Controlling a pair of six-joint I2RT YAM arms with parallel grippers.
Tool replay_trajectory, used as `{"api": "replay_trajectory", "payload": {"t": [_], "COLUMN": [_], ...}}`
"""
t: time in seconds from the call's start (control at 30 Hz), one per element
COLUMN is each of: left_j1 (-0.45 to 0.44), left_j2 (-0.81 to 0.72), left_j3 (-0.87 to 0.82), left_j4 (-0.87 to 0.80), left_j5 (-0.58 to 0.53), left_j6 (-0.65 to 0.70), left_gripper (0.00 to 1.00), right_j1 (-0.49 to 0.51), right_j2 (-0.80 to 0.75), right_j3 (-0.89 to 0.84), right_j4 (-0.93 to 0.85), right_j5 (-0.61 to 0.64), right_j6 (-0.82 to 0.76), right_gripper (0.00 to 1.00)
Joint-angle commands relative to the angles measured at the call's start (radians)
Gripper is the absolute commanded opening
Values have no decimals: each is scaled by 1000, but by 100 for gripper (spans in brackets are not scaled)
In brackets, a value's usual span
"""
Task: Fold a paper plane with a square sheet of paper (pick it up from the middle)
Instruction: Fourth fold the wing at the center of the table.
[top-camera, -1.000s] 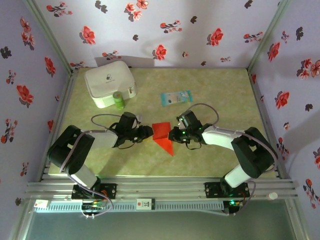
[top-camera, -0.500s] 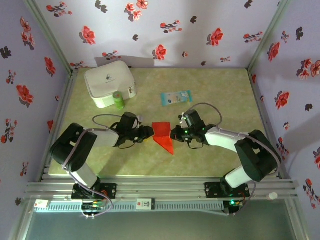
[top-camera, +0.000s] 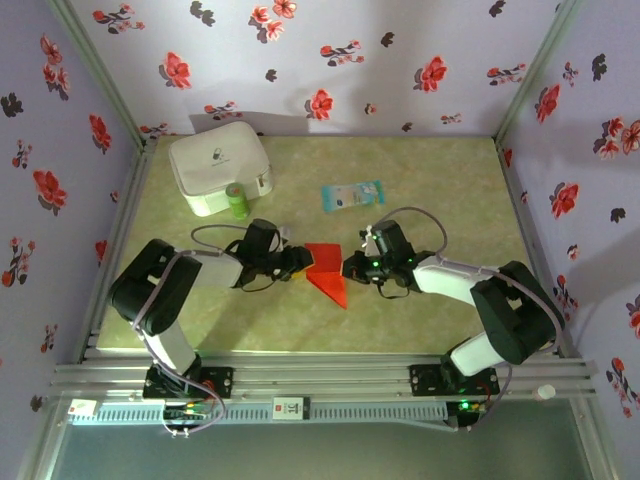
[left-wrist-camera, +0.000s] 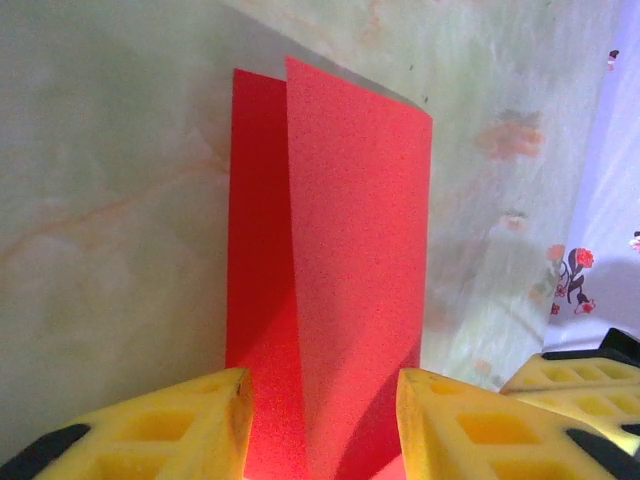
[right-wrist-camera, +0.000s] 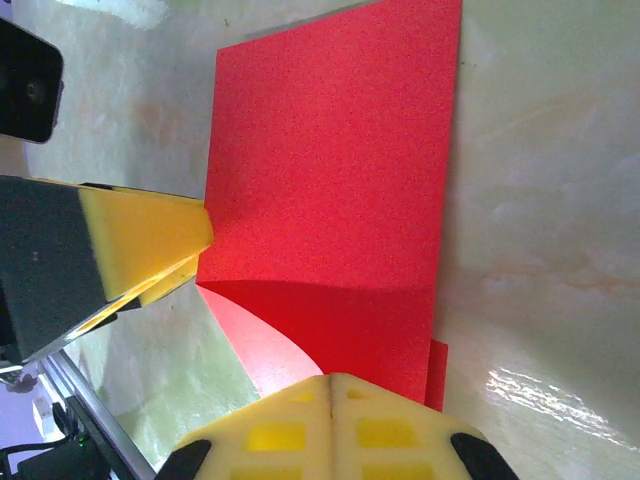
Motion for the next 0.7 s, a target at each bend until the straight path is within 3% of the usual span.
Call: {"api": "replay_trajectory", "payload": {"t": [0.0, 0.33, 0.43, 0.57, 0.67], "left_j1": [8, 21, 27, 30, 26], "left_j2": [28, 86, 104, 89, 51], "left_j3": [28, 77, 85, 41, 5], "left_j4": [47, 77, 90, 170, 195], "left_j5": [33, 66, 73, 40, -13], "left_j6": [-20, -28, -35, -81, -106], "left_gripper": [40, 25, 14, 3, 0], "right_j1": [-12, -18, -21, -23, -23], "right_j2": [-13, -11, -11, -34, -76], "right_j3": [-17, -30, -28, -10, -1], "right_j4": [26, 36, 30, -43, -110], "right_j5": [-21, -33, -31, 10, 74], "right_j6": [-10, -10, -11, -36, -63], "right_gripper": [3, 4, 6, 15, 27]}}
